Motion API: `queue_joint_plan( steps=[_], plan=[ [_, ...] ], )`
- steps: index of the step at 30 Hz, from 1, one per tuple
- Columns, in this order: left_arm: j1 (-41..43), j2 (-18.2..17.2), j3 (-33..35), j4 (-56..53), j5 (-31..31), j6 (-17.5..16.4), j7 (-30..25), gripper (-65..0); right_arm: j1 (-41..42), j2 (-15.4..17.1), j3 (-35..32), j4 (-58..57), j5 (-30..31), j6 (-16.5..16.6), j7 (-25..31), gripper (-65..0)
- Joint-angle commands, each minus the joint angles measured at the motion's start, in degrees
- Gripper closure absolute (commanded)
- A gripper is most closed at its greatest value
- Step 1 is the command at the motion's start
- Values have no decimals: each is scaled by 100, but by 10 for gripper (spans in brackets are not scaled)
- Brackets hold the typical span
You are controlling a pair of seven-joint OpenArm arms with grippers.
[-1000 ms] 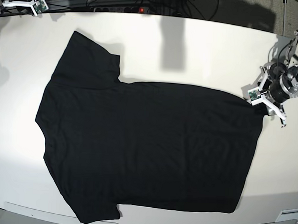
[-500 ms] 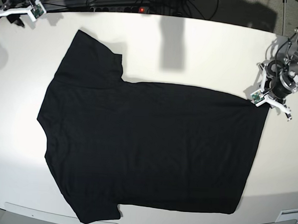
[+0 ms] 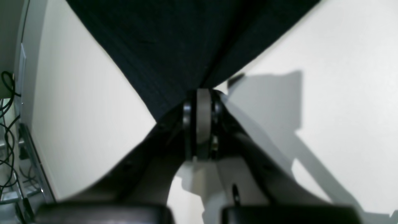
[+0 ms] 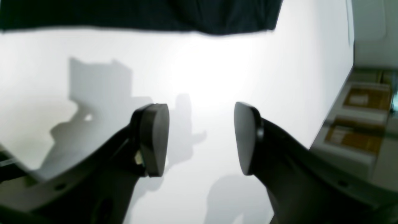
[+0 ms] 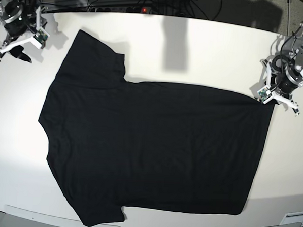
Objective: Fold the T-shirt properly
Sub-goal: 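Move both grippers to the shirt's shoulder corners and grasp them, then lift the shoulder edge with both grippers and fold it over the body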
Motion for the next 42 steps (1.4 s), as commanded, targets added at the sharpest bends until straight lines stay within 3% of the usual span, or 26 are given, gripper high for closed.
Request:
queue_joint_plan(
  steps=[1, 5, 8, 14, 28, 31, 40, 42],
  plan=[
    [199, 15, 105, -61, 101, -640, 518, 0, 131, 101, -116, -13, -120, -61, 66, -334],
    [199, 15, 105, 155, 101, -638, 522, 0, 741, 96, -1067, -299, -868, -72, 48, -334],
    [199, 15, 105, 337, 101, -621, 592, 0, 1196, 94, -1705, -509, -1344, -87, -295, -334],
    [199, 13, 105, 579, 103, -90, 822, 0, 1668, 92, -2404, -745, -1646, -83, -562, -334],
    [199, 13, 105, 603, 101, -79, 815, 0, 2986, -116, -3742, -1685, -1631, -76, -592, -334],
    [199, 13, 105, 603, 101, -79, 815, 0, 3126, -114, -3963, -1700, -1373, -76, -678, -331],
    [201, 13, 105, 603, -20, -79, 815, 0, 3158, -114, -4048, -1700, -691, -79, -1029, -13],
    [203, 13, 105, 603, -195, -81, 815, 0, 3158, -114, -4048, -1698, -691, -90, -1036, 0]
  ],
)
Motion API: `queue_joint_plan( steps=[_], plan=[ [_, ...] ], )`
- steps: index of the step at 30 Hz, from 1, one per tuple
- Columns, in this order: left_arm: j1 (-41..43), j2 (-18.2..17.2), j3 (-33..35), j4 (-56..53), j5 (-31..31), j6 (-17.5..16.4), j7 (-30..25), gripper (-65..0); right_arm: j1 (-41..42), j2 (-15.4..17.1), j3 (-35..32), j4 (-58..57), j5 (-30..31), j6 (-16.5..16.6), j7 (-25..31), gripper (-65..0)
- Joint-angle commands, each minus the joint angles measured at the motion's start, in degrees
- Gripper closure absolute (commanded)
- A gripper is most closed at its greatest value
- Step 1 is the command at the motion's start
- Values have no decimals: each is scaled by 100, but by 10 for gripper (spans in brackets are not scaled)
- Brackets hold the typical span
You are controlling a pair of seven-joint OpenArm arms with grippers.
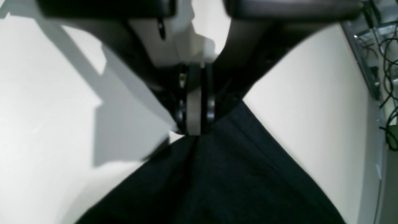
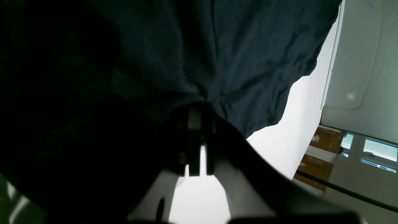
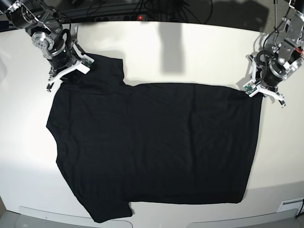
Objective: Fold the T-shirt properly
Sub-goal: 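Lift the shoulder edge with both grippers and fold it over the body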
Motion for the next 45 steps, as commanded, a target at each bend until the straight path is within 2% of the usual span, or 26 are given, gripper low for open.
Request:
queue_joint_plan(
  steps=[1, 6, 11, 14, 16, 23, 28, 31, 36, 41, 45],
  plan=[
    [66, -39, 42, -7, -144, -262, 140, 0, -28, 76, -17, 0, 157, 192, -66, 0],
    [188, -70, 42, 70, -758, -262, 140, 0, -114, 164, -15, 96, 422, -509, -70, 0],
    [767, -310, 42, 815, -1204, -262, 170, 0, -619, 481, 103, 435, 627, -557, -72, 0],
    [1196, -553, 28, 1440, -1377, -247, 424, 0, -1134, 492, 466, 686, 629, -719, -72, 0],
    [1482, -640, -44, 1797, -1390, -103, 645, 0, -1576, 492, 811, 903, 627, -769, -70, 0],
    [2542, -638, -813, 2557, -1388, -26, 573, 0, -3200, 481, 1930, 1687, 903, -909, -7, 0],
    [3115, -619, -1567, 2975, -1390, -26, 293, 0, -3711, 426, 2415, 2013, 907, -1043, 63, 0],
    [3117, -470, -1937, 3047, -1545, -26, 168, 0, -3644, 426, 2592, 2122, 1117, -1119, 63, 0],
    [2894, 127, -2461, 3042, -1646, -24, 15, 0, -3134, 304, 2728, 2144, 1661, -1117, 81, 0],
    [2490, 599, -2518, 3008, -1617, -24, 7, 0, -2439, -50, 2726, 2142, 1663, -953, 85, 0],
    [2085, 879, -2516, 2675, -1493, -24, 7, 0, -2022, -81, 2719, 2129, 2114, -793, 144, 0]
  ],
)
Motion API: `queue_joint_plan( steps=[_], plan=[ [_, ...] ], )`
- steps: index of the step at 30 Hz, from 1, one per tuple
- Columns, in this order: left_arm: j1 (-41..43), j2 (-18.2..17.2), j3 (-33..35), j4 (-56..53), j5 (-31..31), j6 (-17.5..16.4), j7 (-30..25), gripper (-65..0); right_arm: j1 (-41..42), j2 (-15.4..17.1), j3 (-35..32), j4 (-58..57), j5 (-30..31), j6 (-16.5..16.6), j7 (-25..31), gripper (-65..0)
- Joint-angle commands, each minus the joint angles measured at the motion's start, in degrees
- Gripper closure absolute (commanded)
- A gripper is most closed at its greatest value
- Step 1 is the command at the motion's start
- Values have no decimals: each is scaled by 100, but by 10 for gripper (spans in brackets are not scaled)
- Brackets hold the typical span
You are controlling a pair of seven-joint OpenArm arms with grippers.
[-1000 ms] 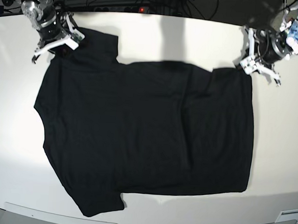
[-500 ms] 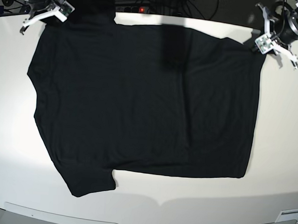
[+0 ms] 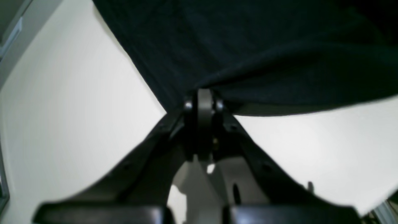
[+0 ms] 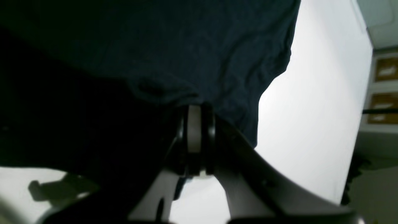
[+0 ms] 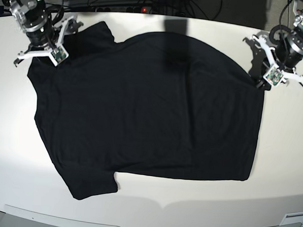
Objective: Fold the T-shirt properly
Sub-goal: 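Lift the shoulder edge with both grippers and fold it over the body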
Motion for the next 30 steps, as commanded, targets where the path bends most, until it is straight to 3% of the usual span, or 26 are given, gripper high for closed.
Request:
queue_joint_plan(
  steps=[1, 6, 19, 24, 30],
  plan=[
    [-114, -20, -39, -66, -26, 55, -111, 0, 103, 81, 42, 66, -13, -66, 157, 0],
    [-699, 166, -33, -776, -33, 59, -131, 0, 573, 72, 37, -162, 289, -63, 236, 0],
    [-1587, 216, -33, -1613, -221, 52, -157, 0, 1141, -48, -42, -1025, 433, -61, 463, 0],
    [-1580, 214, -33, -1729, -221, 52, -282, 0, 1541, -354, -42, -1482, 439, 127, 616, 0],
    [-1585, 214, -33, -1729, -219, 52, -387, 0, 2098, -457, -44, -1943, 732, 485, 662, 0]
  ],
)
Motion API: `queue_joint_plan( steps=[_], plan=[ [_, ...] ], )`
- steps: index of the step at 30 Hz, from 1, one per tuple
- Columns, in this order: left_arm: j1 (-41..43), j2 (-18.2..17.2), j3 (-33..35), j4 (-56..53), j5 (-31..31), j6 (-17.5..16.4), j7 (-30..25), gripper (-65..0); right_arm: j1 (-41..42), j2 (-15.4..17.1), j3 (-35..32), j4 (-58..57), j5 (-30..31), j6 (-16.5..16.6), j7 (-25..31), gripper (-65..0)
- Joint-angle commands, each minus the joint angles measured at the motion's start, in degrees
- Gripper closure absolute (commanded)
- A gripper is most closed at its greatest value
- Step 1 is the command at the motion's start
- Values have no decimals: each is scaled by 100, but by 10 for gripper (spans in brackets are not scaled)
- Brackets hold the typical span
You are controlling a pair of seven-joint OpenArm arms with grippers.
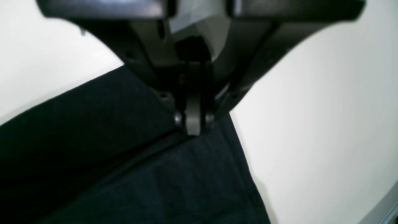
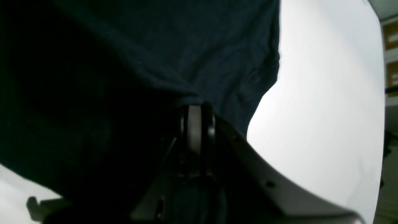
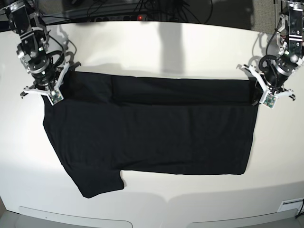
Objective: Fold the T-shirt properly
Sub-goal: 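Lift the shoulder edge with both grippers and fold it over the body, then pull the folded edge with both grippers toward the robot, straightening the shirt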
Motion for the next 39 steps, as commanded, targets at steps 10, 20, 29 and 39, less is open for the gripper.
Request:
queue_joint_plan(
  steps=[10, 20, 29, 39],
  plan=[
    [-48, -94, -44, 90, -39, 35, -372, 0, 446, 114, 59, -503, 0, 323, 190, 0],
    [-46, -98, -44, 90, -39, 44, -387, -137, 490, 101, 37, -522, -2, 354, 205, -59],
    [-46, -98, -44, 160, -50, 66, 177, -255, 485, 103, 39, -306, -42, 328, 273, -167],
    [-33, 157, -44, 577, -1707, 190, 315, -41, 422, -50, 59, 765, 494, 310, -614, -44]
  ],
)
